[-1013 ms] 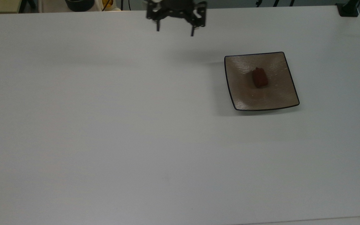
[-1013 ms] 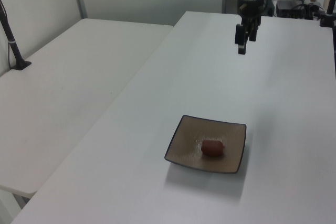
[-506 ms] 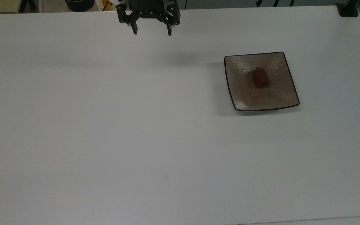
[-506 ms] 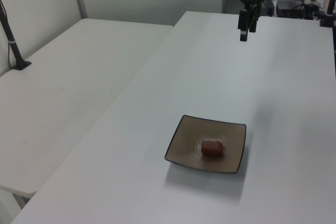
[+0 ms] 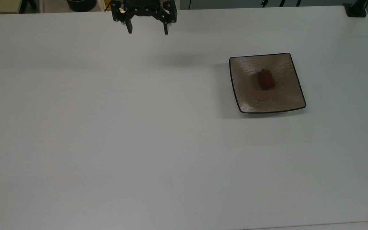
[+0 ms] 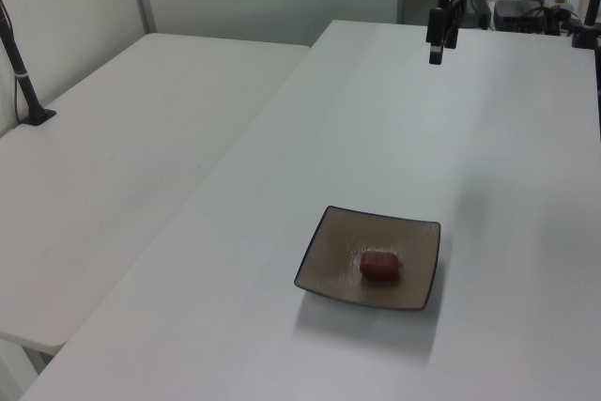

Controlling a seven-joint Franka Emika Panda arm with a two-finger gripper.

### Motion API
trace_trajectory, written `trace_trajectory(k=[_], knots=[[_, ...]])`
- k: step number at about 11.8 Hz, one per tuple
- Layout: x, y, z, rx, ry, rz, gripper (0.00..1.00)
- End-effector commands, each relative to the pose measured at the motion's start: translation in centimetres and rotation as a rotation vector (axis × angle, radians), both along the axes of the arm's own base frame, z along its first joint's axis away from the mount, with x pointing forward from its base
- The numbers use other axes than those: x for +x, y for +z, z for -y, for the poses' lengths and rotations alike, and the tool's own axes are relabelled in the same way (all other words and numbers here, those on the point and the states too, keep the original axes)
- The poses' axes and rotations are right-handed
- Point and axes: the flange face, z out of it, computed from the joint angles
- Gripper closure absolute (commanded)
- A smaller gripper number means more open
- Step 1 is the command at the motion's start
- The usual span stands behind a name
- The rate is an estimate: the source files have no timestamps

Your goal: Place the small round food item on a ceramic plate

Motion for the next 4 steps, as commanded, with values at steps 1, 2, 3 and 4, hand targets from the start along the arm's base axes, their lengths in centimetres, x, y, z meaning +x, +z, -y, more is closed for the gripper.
trace_trajectory(k=[1,2,3,4], knots=[[-0.99,0.72,0.1,-0.051,0.037,0.015,0.0],[-0.98,0.68,-0.02,-0.048,0.028,0.016,0.0],[-1.0,0.68,-0.21,-0.045,0.031,0.016,0.0],[-1.04,0.7,-0.31,-0.043,0.032,0.017,0.0]])
